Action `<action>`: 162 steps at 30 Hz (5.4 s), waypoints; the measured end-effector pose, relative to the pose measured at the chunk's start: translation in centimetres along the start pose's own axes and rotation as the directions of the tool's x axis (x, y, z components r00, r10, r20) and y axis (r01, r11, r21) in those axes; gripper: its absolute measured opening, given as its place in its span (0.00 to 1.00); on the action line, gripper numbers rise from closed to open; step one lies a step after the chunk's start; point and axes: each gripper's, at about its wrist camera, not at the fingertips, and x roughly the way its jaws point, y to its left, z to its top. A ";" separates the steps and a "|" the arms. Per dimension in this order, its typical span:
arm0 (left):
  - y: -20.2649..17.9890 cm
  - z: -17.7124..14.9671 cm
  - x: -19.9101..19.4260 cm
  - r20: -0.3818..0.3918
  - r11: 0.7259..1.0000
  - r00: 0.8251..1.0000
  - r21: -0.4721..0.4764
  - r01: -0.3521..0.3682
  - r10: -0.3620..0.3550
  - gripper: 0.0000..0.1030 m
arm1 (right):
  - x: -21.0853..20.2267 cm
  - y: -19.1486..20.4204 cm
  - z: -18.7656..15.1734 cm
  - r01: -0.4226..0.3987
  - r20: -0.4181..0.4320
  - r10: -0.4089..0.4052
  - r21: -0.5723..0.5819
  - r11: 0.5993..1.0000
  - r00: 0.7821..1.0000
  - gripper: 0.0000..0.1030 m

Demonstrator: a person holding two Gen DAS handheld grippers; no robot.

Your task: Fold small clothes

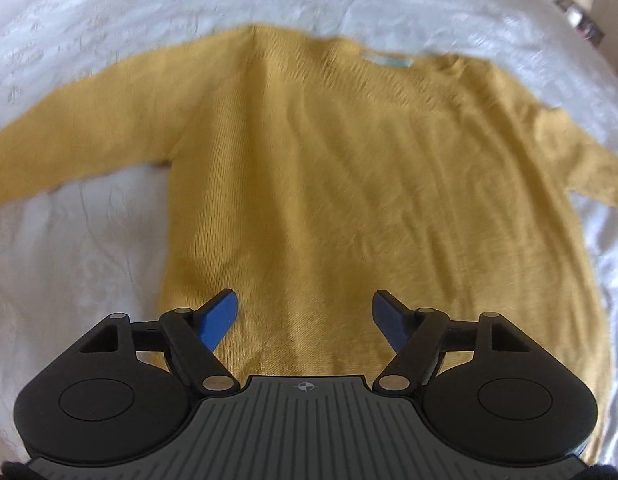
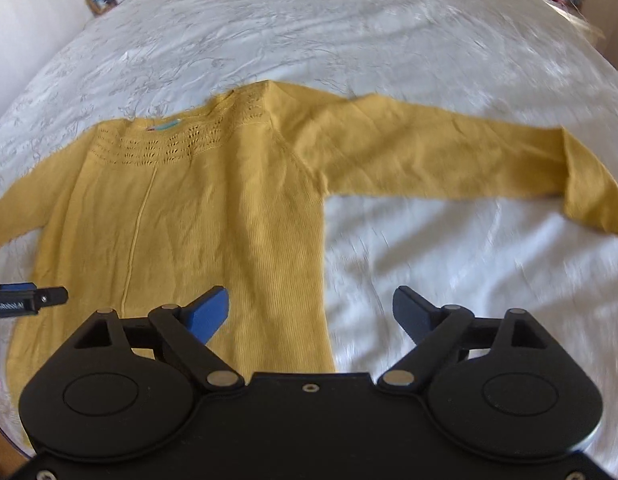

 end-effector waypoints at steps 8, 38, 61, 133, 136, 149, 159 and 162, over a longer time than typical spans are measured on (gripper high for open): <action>0.0 -0.6 3.1 -0.097 0.996 0.992 -0.029 -0.080 0.077 0.95 | 6.6 2.1 6.0 -0.051 -0.031 0.048 -0.123 0.991 0.998 0.88; -3.8 -0.4 -2.4 -0.073 0.988 0.997 -0.149 -0.033 0.022 1.00 | 1.8 -15.4 2.1 0.370 0.040 -0.372 -0.244 0.896 0.927 0.68; -8.5 -4.0 -8.6 0.002 0.990 1.000 -0.140 0.001 0.000 0.99 | -3.9 -23.8 8.6 -0.154 0.181 0.111 0.247 0.957 0.977 0.11; -3.4 11.3 5.5 0.101 0.983 0.980 -0.041 0.177 -0.172 0.58 | 7.2 3.9 -2.1 -0.196 -0.157 0.187 -0.045 0.980 0.970 1.00; -3.6 12.0 5.0 0.113 0.984 0.983 -0.081 0.156 -0.146 0.39 | 7.2 3.7 -2.2 -0.198 -0.163 0.187 -0.050 0.979 0.969 1.00; -5.5 13.5 -1.0 0.242 0.980 0.950 0.037 0.196 -0.199 0.04 | 7.3 3.7 -2.0 -0.180 -0.157 0.176 -0.013 0.983 0.972 1.00; -0.6 14.7 -9.2 0.403 0.984 0.898 0.030 0.178 -0.175 0.04 | 5.9 1.3 -1.5 -0.158 -0.114 0.168 0.088 0.983 0.979 1.00; 2.2 14.3 -7.4 0.357 0.993 0.931 -0.049 0.105 -0.081 0.04 | 5.5 0.5 -0.8 -0.144 -0.092 0.154 0.107 0.984 0.984 1.00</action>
